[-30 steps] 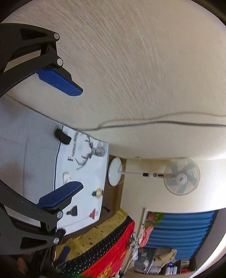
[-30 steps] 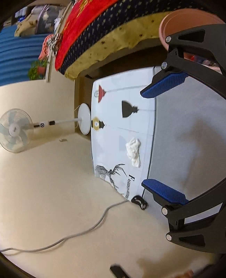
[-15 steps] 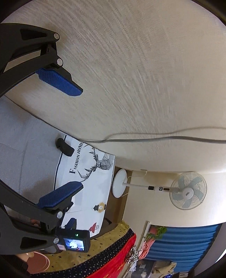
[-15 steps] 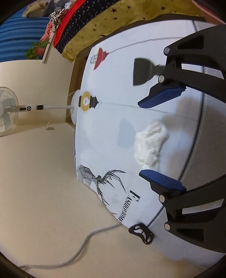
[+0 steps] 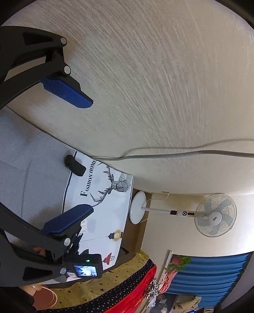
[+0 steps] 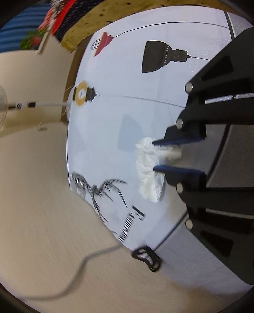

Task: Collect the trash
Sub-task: 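Grasp the white tissue with the right gripper, then grasp the black elastic band with the left gripper while the right gripper holds the tissue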

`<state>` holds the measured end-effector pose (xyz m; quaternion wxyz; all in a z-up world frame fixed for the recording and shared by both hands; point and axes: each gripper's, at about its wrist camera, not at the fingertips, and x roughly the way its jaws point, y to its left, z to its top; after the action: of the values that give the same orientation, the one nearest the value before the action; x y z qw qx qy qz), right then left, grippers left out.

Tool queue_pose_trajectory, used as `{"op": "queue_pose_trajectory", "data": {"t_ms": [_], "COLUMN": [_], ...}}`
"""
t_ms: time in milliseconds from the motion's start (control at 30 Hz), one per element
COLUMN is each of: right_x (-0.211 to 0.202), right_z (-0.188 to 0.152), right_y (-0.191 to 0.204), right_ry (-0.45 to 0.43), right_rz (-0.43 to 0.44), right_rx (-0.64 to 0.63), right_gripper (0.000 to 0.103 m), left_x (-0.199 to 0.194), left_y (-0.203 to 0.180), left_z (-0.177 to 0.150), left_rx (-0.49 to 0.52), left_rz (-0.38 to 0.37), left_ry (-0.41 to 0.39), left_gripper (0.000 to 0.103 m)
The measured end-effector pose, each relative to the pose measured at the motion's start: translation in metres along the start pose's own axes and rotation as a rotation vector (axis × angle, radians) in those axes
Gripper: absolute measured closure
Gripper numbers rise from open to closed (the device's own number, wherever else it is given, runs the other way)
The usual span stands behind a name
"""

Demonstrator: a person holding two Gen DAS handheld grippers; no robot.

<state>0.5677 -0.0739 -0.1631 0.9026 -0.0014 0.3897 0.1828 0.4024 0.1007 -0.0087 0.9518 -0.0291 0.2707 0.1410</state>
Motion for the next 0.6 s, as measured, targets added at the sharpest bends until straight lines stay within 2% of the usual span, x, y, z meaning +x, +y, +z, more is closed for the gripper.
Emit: {"op": "queue_pose_trajectory", "data": {"t_ms": [167, 333, 467, 600], "right_x": [-0.03, -0.075, -0.132, -0.201], "right_z": [-0.002, 0.007, 0.009, -0.004], "right_y": [0.011, 0.011, 0.014, 0.02], "right_ry": [-0.082, -0.113, -0.138, -0.171], "right_rz": [-0.046, -0.058, -0.098, -0.138], "right_rx": [-0.057, -0.059, -0.076, -0.079], "right_gripper": [0.091, 0.091, 0.091, 0.091], "left_x": [-0.001, -0.005, -0.007, -0.004], "left_y": [0.002, 0.004, 0.004, -0.005], "left_z": [0.0, 0.001, 0.0, -0.007], "left_rx": [-0.006, -0.03, -0.047, -0.047], "left_rz": [0.007, -0.013, -0.04, -0.083], "left_ry": [-0.004, -0.019, -0.043, -0.041], "left_gripper": [0.008, 0.008, 0.008, 0.008]}}
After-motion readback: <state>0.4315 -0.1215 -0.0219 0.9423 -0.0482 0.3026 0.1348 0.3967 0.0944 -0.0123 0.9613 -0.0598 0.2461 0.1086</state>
